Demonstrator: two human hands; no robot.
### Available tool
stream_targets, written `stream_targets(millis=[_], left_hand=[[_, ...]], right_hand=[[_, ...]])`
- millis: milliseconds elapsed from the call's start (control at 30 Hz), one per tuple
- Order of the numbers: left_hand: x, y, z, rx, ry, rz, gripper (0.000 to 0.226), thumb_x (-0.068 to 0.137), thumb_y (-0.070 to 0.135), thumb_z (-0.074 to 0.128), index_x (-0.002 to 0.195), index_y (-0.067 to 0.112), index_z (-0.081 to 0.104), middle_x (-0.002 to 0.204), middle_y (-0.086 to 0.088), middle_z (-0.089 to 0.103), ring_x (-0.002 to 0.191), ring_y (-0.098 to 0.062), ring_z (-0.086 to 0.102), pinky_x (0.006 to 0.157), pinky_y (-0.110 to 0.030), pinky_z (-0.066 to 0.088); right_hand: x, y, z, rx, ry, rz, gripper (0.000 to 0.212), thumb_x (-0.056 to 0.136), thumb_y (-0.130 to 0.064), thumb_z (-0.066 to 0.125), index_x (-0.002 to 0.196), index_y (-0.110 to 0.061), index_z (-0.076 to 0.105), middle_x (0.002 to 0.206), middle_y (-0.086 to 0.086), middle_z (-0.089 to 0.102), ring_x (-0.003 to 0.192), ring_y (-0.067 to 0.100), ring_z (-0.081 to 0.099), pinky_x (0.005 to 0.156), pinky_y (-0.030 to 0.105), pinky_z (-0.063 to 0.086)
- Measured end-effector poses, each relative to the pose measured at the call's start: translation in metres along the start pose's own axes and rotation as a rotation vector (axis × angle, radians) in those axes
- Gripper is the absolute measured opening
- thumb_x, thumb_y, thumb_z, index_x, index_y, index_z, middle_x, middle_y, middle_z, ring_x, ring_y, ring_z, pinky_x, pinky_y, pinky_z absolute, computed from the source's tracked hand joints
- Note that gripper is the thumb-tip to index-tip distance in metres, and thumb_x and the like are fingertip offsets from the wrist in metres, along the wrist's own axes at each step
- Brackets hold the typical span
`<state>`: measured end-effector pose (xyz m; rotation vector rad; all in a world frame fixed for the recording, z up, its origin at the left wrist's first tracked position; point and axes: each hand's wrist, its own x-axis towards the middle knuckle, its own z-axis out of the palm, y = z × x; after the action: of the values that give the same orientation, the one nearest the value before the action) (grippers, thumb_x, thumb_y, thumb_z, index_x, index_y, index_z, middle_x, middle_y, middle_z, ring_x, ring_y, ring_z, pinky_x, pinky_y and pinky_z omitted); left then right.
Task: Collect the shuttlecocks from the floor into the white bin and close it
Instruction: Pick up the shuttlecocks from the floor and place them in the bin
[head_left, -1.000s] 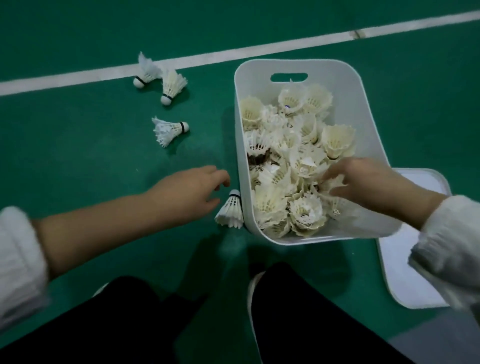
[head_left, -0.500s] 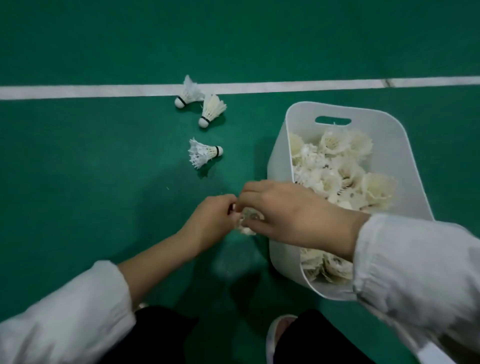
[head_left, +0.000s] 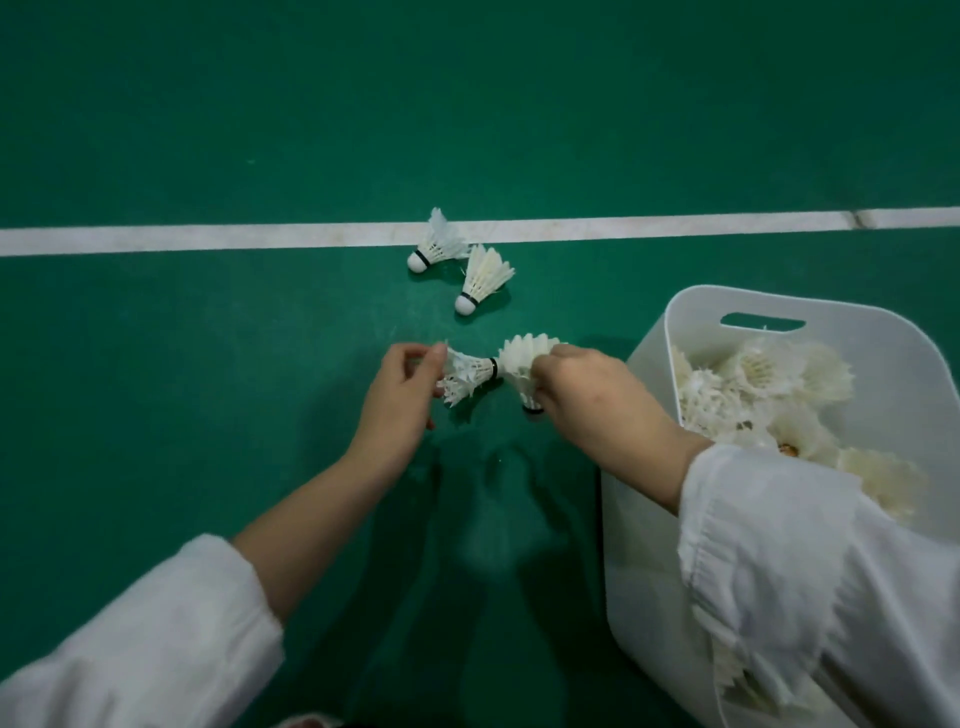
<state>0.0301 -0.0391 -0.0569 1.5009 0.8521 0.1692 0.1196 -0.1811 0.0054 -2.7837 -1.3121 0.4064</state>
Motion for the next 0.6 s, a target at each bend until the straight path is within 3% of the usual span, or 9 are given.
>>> stream_targets(millis=[133, 233, 300, 333, 433, 533, 600], left_hand=[[0.019, -0.023, 0.022, 0.143, 0.059, -0.061, 0.043, 0.083, 0.040, 0.062, 0.114, 0.010, 0.053, 0.105, -0.002, 0.056, 0.093, -0.014, 0.054, 0.085, -0.035, 0.048], [0.031, -0.027, 0.030, 0.196, 0.072, -0.019, 0.026, 0.084, 0.029, 0.065, 0.099, 0.009, 0.062, 0.095, -0.002, 0.060, 0.089, -0.015, 0.055, 0.080, -0.028, 0.045], [0.035, -0.030, 0.028, 0.205, 0.079, 0.034, 0.009, 0.085, 0.023, 0.063, 0.087, 0.014, 0.063, 0.087, 0.000, 0.063, 0.081, -0.016, 0.058, 0.077, -0.037, 0.051], [0.036, -0.031, 0.025, 0.208, 0.080, 0.050, 0.007, 0.086, 0.022, 0.061, 0.084, 0.015, 0.061, 0.085, -0.001, 0.063, 0.076, -0.016, 0.059, 0.072, -0.040, 0.054], [0.034, -0.027, 0.013, 0.178, 0.037, 0.097, 0.008, 0.091, 0.017, 0.054, 0.084, 0.017, 0.053, 0.082, -0.002, 0.060, 0.059, -0.008, 0.059, 0.058, -0.030, 0.055], [0.028, -0.018, -0.003, 0.187, -0.042, 0.139, 0.015, 0.092, 0.014, 0.052, 0.082, 0.025, 0.052, 0.081, -0.002, 0.062, 0.073, -0.019, 0.062, 0.074, -0.040, 0.056], [0.021, -0.006, -0.012, 0.314, -0.096, 0.165, 0.007, 0.090, 0.019, 0.056, 0.085, 0.023, 0.053, 0.082, -0.003, 0.065, 0.079, -0.024, 0.063, 0.080, -0.043, 0.053]], right_hand=[[0.010, 0.007, -0.002, 0.070, -0.008, 0.071, 0.014, 0.089, -0.014, 0.046, 0.092, -0.006, 0.058, 0.098, 0.013, 0.058, 0.091, 0.033, 0.057, 0.069, 0.033, 0.038], [0.018, 0.009, -0.004, 0.099, 0.029, 0.061, 0.014, 0.089, -0.014, 0.047, 0.091, -0.006, 0.058, 0.097, 0.013, 0.059, 0.089, 0.033, 0.056, 0.066, 0.031, 0.032], [0.025, 0.011, -0.005, 0.109, 0.050, 0.062, 0.015, 0.089, -0.013, 0.046, 0.091, -0.005, 0.059, 0.096, 0.013, 0.060, 0.088, 0.033, 0.056, 0.066, 0.032, 0.034], [0.028, 0.012, -0.006, 0.116, 0.059, 0.065, 0.016, 0.089, -0.013, 0.046, 0.091, -0.004, 0.059, 0.097, 0.014, 0.060, 0.088, 0.034, 0.056, 0.067, 0.033, 0.036], [0.034, 0.015, -0.006, 0.152, 0.077, 0.083, 0.017, 0.089, -0.012, 0.046, 0.092, -0.004, 0.061, 0.098, 0.014, 0.063, 0.090, 0.033, 0.057, 0.068, 0.032, 0.038], [0.032, 0.019, -0.005, 0.205, 0.092, 0.083, 0.015, 0.088, -0.012, 0.048, 0.089, -0.005, 0.061, 0.096, 0.012, 0.064, 0.087, 0.030, 0.058, 0.065, 0.029, 0.036], [0.028, 0.020, -0.008, 0.248, 0.111, 0.071, 0.014, 0.088, -0.013, 0.049, 0.087, -0.006, 0.061, 0.093, 0.011, 0.064, 0.085, 0.029, 0.058, 0.065, 0.030, 0.038]])
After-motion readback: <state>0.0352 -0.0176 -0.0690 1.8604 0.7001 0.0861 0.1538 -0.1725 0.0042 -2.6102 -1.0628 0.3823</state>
